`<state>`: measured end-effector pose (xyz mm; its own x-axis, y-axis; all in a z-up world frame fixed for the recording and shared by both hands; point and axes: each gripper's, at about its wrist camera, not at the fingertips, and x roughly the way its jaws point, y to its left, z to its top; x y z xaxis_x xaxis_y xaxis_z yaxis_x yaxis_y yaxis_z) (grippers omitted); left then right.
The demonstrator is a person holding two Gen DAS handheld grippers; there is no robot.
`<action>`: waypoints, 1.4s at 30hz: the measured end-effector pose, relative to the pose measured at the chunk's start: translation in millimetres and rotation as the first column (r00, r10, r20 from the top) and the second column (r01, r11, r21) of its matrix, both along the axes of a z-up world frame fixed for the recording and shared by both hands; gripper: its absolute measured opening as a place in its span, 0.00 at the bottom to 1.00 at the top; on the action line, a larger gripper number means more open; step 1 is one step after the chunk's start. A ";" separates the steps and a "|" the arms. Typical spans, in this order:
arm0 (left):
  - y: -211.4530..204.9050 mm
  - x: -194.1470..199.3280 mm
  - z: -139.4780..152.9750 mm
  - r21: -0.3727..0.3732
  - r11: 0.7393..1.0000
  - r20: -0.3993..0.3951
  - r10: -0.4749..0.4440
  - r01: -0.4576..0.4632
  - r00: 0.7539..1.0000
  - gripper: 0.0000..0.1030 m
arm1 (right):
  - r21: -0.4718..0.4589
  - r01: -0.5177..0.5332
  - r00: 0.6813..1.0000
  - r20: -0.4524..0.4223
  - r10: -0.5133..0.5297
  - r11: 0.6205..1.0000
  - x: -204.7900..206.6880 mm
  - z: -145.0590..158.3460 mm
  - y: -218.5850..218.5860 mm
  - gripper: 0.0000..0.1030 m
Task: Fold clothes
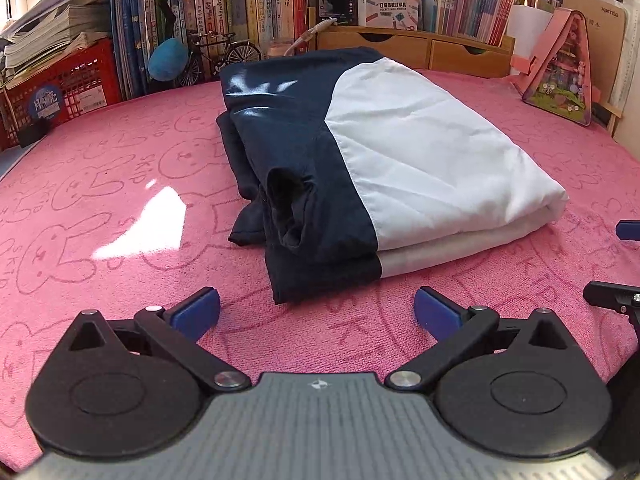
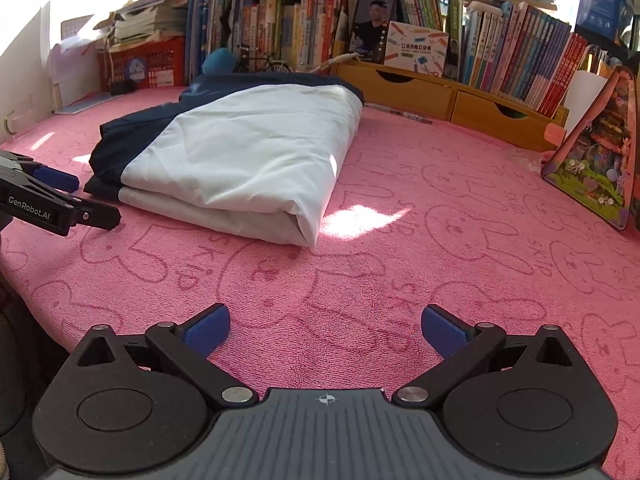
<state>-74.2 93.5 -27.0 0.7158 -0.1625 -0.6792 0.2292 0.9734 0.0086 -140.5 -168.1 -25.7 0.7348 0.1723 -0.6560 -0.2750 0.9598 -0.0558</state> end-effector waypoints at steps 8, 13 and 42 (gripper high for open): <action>1.6 -2.8 -2.7 -0.010 1.000 0.038 -0.009 0.009 0.999 1.00 | 0.072 -0.006 1.000 0.016 0.004 0.997 20.4 -6.9 13.0 1.00; 0.7 -5.4 -3.5 -0.017 1.000 0.058 0.006 -0.005 0.998 1.00 | 0.086 -0.020 0.998 0.067 0.014 0.996 23.4 -12.3 16.8 1.00; -5.6 1.6 31.1 -0.070 0.996 -0.056 0.053 -0.057 0.997 1.00 | 0.114 -0.027 0.997 0.073 0.018 0.993 22.3 16.9 31.5 1.00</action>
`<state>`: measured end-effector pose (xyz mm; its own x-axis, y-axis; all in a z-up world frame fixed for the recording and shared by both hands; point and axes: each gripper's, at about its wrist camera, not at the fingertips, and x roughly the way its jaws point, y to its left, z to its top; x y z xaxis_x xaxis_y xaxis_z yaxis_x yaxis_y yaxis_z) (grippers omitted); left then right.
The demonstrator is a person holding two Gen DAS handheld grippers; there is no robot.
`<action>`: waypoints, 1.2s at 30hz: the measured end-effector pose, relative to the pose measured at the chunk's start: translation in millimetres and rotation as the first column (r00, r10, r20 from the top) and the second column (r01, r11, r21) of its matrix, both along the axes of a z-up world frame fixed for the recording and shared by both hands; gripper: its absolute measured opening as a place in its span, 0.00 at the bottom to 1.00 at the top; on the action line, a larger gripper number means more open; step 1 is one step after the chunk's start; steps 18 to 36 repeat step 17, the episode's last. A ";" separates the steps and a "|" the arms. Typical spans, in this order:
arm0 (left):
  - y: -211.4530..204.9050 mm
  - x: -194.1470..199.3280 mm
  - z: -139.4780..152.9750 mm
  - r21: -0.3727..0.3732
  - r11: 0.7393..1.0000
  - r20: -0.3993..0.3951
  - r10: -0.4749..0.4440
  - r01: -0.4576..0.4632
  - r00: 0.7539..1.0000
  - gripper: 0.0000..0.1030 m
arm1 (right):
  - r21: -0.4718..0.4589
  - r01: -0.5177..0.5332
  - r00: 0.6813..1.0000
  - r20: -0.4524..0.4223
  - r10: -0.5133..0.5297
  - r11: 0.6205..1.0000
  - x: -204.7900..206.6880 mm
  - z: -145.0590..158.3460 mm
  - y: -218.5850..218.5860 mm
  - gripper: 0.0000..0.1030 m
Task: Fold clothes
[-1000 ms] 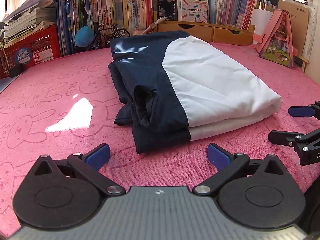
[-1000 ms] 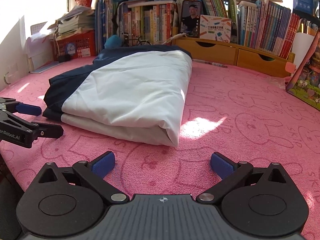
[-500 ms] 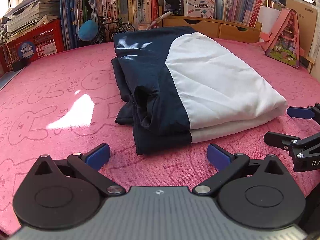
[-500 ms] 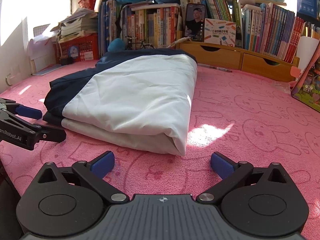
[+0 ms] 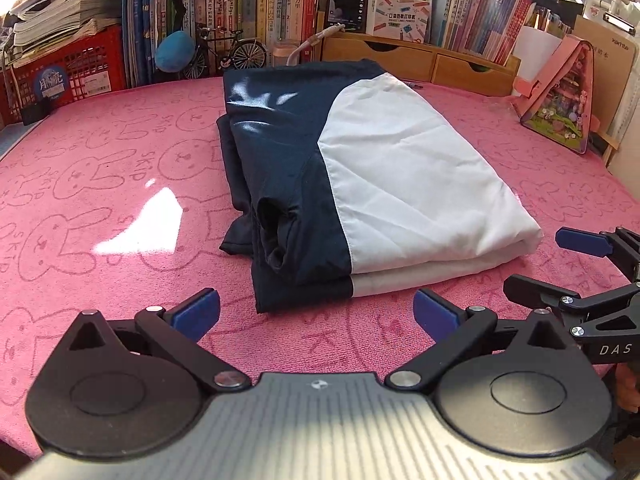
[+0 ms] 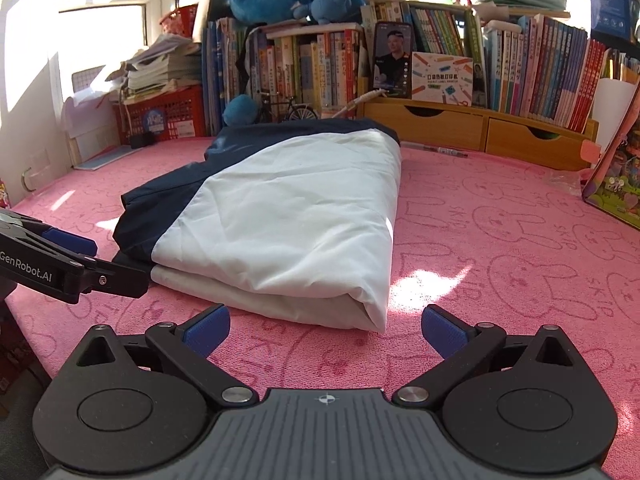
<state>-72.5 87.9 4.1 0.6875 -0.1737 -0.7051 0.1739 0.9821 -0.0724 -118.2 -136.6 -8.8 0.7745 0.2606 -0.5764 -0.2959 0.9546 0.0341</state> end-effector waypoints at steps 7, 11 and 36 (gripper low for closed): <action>0.3 4.4 -1.7 -0.027 1.000 -0.028 0.004 -0.005 1.000 1.00 | 0.008 0.008 1.000 -0.028 -0.007 1.000 1.6 -1.0 1.3 1.00; -0.6 3.7 -3.0 -0.030 1.000 -0.035 0.007 -0.008 0.999 1.00 | 0.005 0.003 0.999 -0.035 -0.003 1.000 -0.2 -3.1 2.5 1.00; -3.1 3.3 -4.4 -0.024 1.000 -0.046 0.007 -0.008 0.999 1.00 | -0.004 -0.005 0.999 -0.039 0.005 1.000 -0.9 -4.1 5.5 1.00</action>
